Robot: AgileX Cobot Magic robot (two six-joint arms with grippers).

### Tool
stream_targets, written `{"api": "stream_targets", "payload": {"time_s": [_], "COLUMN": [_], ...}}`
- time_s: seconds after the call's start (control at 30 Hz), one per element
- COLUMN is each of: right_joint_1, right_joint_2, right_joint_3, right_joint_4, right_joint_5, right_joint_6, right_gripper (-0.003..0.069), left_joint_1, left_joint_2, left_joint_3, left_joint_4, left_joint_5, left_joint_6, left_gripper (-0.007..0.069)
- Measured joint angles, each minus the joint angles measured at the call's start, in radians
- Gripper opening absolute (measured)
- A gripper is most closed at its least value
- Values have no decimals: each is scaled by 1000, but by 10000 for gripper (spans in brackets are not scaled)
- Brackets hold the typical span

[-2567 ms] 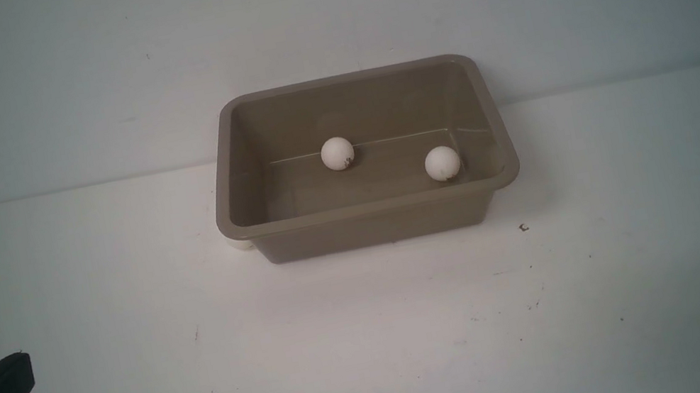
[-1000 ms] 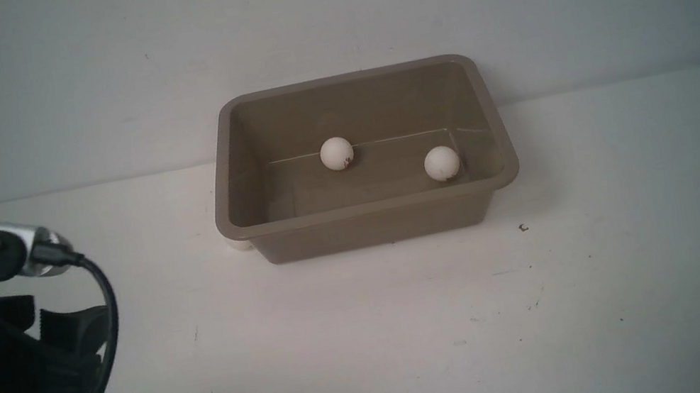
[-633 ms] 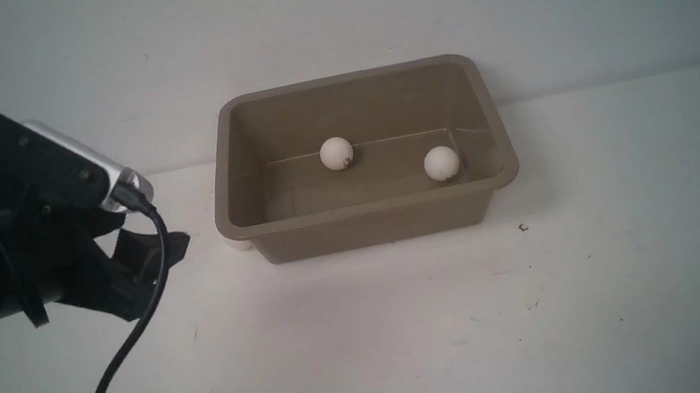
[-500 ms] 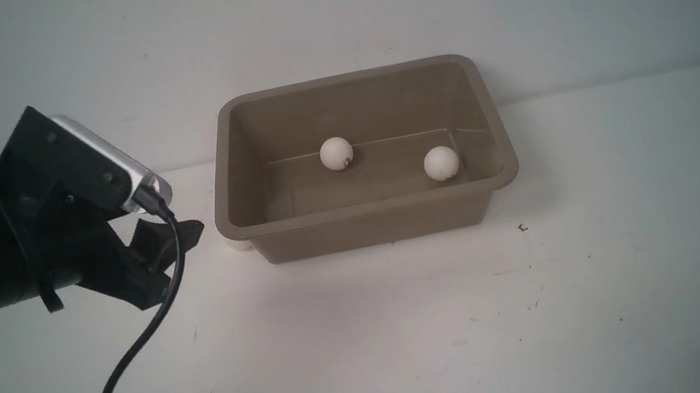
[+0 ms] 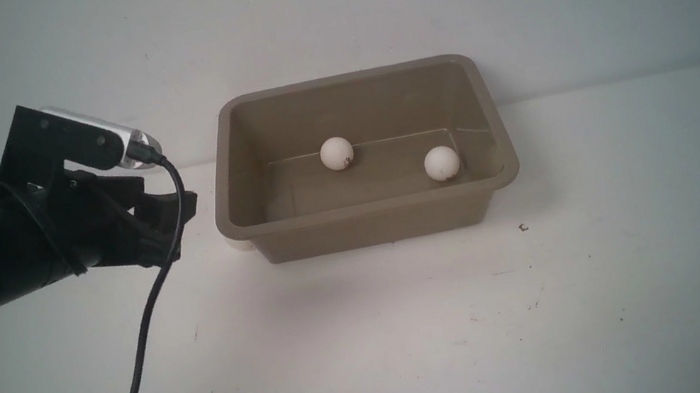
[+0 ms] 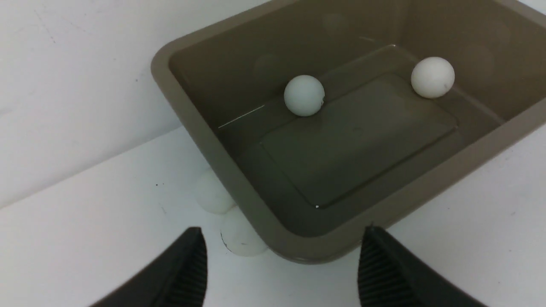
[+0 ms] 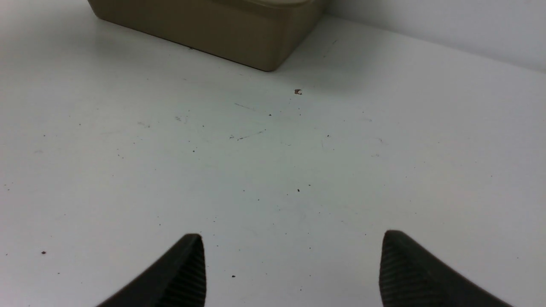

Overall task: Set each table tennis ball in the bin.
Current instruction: Use the left arm to clamp the table tennis ball closest to it

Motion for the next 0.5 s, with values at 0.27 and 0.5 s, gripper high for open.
{"api": "stream_targets", "payload": {"time_s": [0.27, 0.5], "right_joint_1": [0, 0], "right_joint_2": [0, 0], "right_joint_3": [0, 0], "right_joint_4": [0, -1], "right_joint_5": [1, 2], "right_joint_6": [0, 0], "right_gripper": [496, 496], "left_joint_1": [122, 169], "left_joint_2": [-10, -11], "left_joint_3": [-1, -1], "left_joint_4": [305, 276], "left_joint_5": [178, 312], "left_joint_6": [63, 247], "left_gripper": [426, 426]}}
